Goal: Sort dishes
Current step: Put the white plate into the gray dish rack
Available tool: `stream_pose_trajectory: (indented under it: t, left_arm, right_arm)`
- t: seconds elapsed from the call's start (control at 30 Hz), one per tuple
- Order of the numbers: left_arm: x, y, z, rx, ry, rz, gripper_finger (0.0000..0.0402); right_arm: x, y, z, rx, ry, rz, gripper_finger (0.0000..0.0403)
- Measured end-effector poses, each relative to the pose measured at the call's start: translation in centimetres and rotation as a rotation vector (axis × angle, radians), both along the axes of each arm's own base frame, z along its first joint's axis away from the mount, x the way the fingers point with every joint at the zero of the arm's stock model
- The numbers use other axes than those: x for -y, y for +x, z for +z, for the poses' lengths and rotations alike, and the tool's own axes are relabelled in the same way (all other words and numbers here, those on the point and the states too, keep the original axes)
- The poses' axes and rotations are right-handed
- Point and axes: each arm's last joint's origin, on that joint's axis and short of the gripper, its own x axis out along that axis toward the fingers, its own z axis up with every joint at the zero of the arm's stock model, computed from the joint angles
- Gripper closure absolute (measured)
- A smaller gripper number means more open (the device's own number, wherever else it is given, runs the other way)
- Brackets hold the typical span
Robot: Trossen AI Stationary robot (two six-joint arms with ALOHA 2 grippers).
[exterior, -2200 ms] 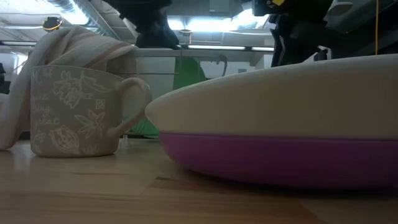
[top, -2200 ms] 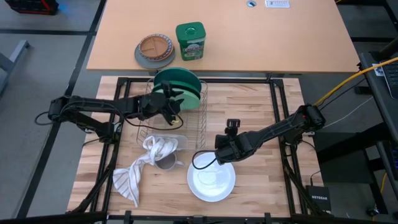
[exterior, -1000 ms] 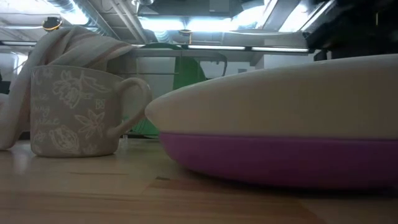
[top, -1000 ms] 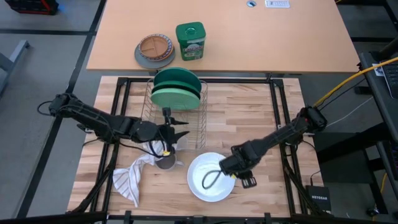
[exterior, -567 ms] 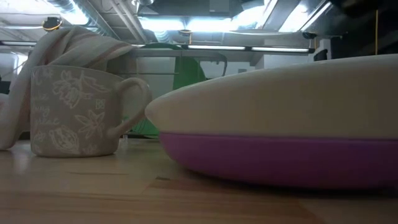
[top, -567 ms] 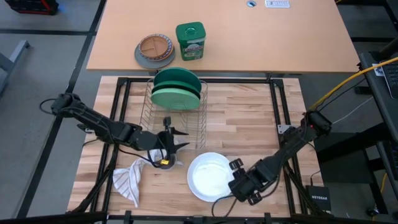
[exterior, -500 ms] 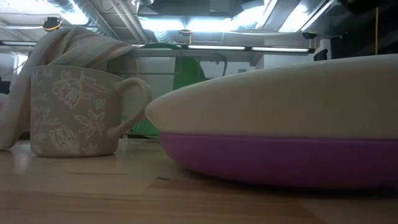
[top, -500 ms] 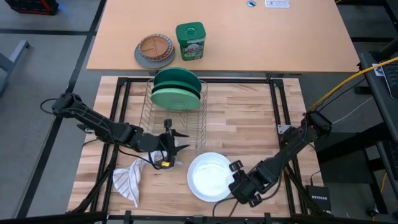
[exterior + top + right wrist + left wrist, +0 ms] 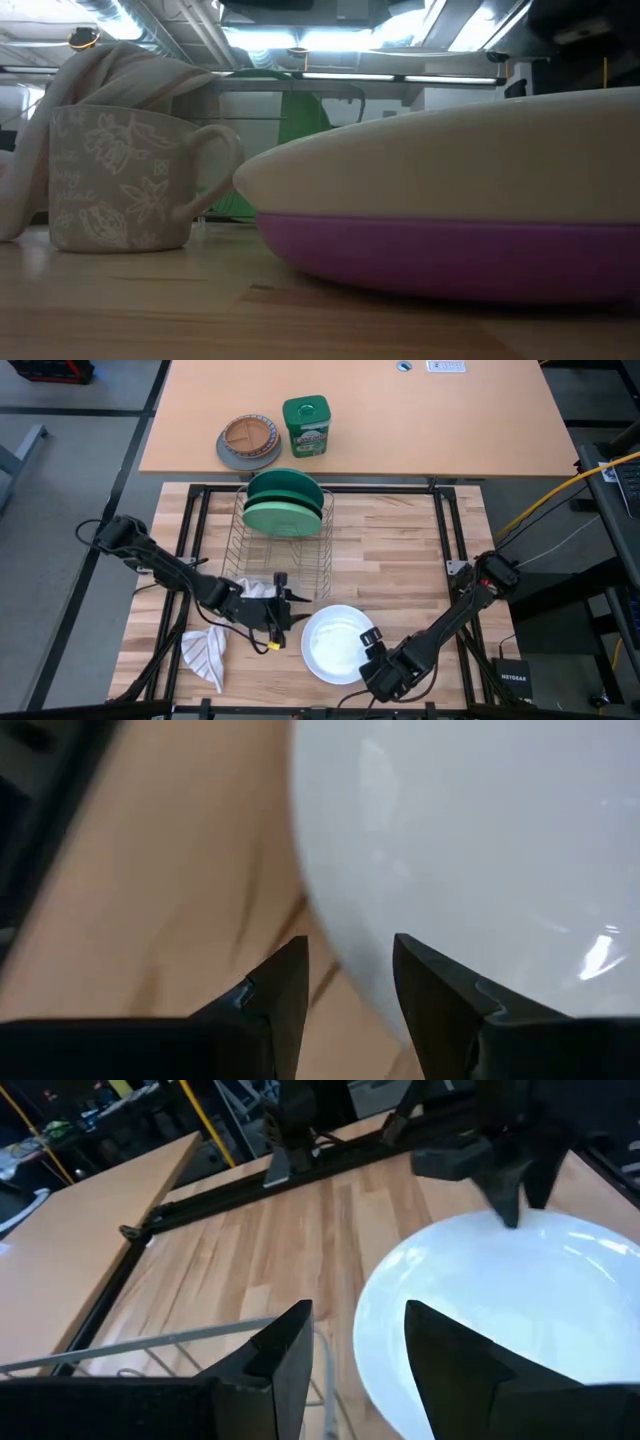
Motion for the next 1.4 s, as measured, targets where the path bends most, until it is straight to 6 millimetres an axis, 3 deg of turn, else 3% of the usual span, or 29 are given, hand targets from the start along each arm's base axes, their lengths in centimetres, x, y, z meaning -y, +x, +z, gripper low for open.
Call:
stream_pose_trajectory:
  t: [0.3, 0.47, 0.8, 1.07, 1.4]
  left_arm:
    - [0.3, 0.1, -0.3, 0.003, -0.03, -0.001, 0.0254]
    - [0.3, 0.1, -0.3, 0.002, -0.032, 0.001, 0.0254]
    - [0.3, 0.1, -0.3, 0.002, -0.032, 0.002, 0.0254]
    - [0.3, 0.1, -0.3, 0.002, -0.032, 0.002, 0.0254]
    - [0.3, 0.2, -0.1, 0.024, -0.046, 0.003, 0.0254]
  right_arm:
    - [-0.2, 0.5, -2.0, 0.015, -0.088, -0.021, 0.0252]
    - [-0.3, 0.7, -2.8, 0.009, -0.1, -0.022, 0.0275]
    - [-0.4, 0.9, -2.7, 0.055, -0.117, -0.03, 0.0343]
    - [-0.4, 1.0, -2.7, 0.069, -0.131, -0.037, 0.0352]
    - [-1.3, 1.9, 1.3, 0.059, -0.101, -0.044, 0.0359]
